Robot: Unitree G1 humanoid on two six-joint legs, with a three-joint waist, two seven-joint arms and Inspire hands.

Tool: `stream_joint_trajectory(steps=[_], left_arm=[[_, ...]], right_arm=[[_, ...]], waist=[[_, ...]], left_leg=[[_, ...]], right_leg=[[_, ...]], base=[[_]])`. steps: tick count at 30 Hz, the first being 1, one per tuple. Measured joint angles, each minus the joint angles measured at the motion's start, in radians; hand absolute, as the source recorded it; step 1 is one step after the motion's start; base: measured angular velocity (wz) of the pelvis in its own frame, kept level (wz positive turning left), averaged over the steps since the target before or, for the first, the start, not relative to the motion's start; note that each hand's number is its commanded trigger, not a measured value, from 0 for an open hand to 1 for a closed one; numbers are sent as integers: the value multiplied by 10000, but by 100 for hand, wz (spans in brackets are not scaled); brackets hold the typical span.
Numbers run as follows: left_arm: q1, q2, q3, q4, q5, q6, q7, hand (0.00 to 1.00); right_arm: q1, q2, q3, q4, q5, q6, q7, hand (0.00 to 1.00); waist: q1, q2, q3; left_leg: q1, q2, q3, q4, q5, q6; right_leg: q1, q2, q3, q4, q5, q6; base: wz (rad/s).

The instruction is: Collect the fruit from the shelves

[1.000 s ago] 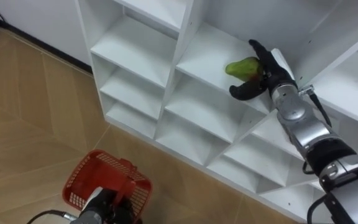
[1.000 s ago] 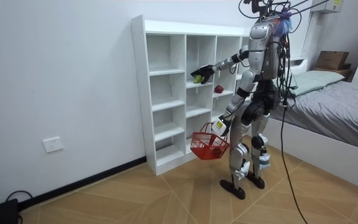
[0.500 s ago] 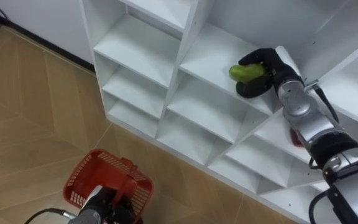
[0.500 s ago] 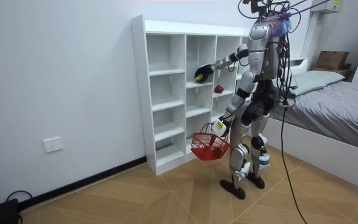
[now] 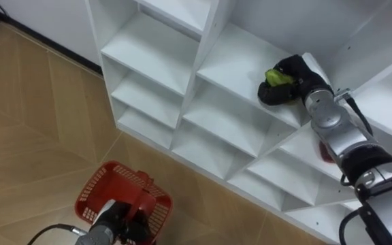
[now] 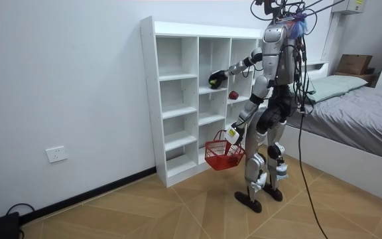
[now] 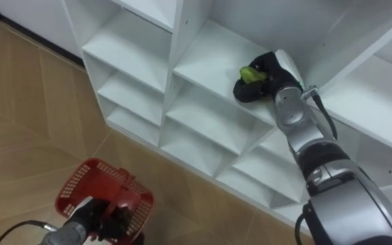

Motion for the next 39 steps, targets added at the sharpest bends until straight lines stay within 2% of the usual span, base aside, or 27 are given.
stream_joint_trajectory(steps=[7,12,15,16,18,20,24,26,27,29,30,31,33,35,39], left_arm=[[-4,-22,12,11,-24,-42,97,100],[-6,-37,17,29,-298,-45,118,100],[-7,-196,11,29,-471,-58,325,100],[-7,-221,13,29,-652,-62,372,100],[0,-262,-19,41,-771,-65,447,100],[4,-434,35,92,-773,-208,470,100],[45,-554,39,110,-1045,-294,561,100],[40,-621,1,111,-1289,-366,672,100],[36,-672,-20,110,-1387,-396,677,100],[62,-822,-219,111,-1480,-422,636,100],[72,-845,-229,111,-1490,-422,605,100],[46,-878,-220,103,-1504,-437,515,100],[46,-886,-184,110,-1493,-475,440,100],[42,-966,-179,122,-1526,-711,446,100],[44,-1121,-185,144,-1575,-937,439,100]], right_arm=[[211,9,-34,-504,-41,101,-27,100],[555,4,-33,-1301,19,128,-24,100],[1004,54,-29,-2121,82,97,19,100],[1143,135,-30,-2394,193,100,68,100],[1518,294,-22,-2809,402,31,140,100],[2339,356,-52,-3597,915,-228,295,100],[3519,612,-81,-4463,1618,-737,665,100],[4213,742,382,-4324,2174,-453,1162,100],[4402,743,531,-4206,2201,-279,1351,100],[5269,872,786,-3941,2177,263,1911,100],[5448,922,790,-3943,2160,357,2025,100],[5649,984,789,-3936,2161,436,2199,100],[5758,1106,786,-3938,2179,429,2371,100],[5725,1160,772,-4248,2247,397,2513,100],[5645,1284,664,-4832,2275,98,2665,100]], waist=[[7,56,26],[-43,205,11],[-91,372,-73],[-223,469,-123],[-425,610,-171],[-572,803,-295],[-800,965,-392],[-979,1047,-434],[-1067,1075,-435],[-1078,1180,-413],[-1075,1230,-425],[-1223,1301,-424],[-1442,1358,-423],[-1653,1464,-417],[-1667,1636,-407]], left_leg=[[11,11,51,13,1,2],[10,24,121,17,1,4],[23,47,255,10,-3,13],[25,42,273,10,0,19],[141,23,342,2,-16,41],[205,25,377,-25,-28,56],[420,34,581,-143,-27,57],[509,57,644,-164,-30,54],[495,62,648,-155,-28,55],[446,182,954,-121,-43,76],[363,188,982,-94,-46,80],[204,201,1054,3,-55,92],[146,209,1164,42,-55,92],[143,220,1198,107,-62,97],[156,309,1238,176,-77,93]], right_leg=[[6,0,46,0,0,0],[-35,-2,112,-2,-1,2],[-64,-18,149,3,0,3],[-61,-22,168,4,1,4],[33,-9,283,9,2,6],[70,-16,352,6,-3,20],[139,5,579,8,-6,31],[179,6,641,35,-5,30],[167,3,658,49,-5,30],[-45,-9,889,204,-5,30],[-123,-12,944,228,-3,27],[-311,-14,1047,305,5,15],[-437,-1,1131,380,20,-5],[-434,13,1163,379,37,-10],[-429,46,1319,367,53,-7]], base=[[0],[-4],[-10],[-8],[-4],[-5],[-18],[-9],[-6],[-26],[-32],[-23],[-18],[-6],[-4]])
